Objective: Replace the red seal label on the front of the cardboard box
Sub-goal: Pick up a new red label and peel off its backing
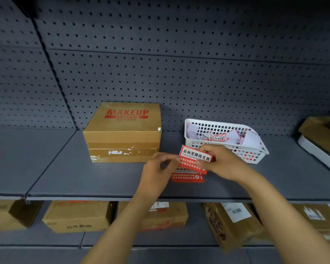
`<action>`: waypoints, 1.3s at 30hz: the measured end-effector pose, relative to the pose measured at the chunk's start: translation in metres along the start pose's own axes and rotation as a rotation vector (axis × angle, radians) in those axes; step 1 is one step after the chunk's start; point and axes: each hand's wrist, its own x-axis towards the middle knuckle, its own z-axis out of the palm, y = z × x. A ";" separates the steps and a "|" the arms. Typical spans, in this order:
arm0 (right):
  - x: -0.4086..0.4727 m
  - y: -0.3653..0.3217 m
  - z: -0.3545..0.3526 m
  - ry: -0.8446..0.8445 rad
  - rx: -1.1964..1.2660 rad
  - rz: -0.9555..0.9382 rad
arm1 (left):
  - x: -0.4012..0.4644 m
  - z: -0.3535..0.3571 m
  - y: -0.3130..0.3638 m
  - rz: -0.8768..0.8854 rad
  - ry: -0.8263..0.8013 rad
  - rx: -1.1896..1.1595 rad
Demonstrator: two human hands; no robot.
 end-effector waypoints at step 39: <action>-0.021 -0.091 -0.017 0.398 0.068 -0.662 | -0.015 -0.051 0.080 0.236 0.027 -0.385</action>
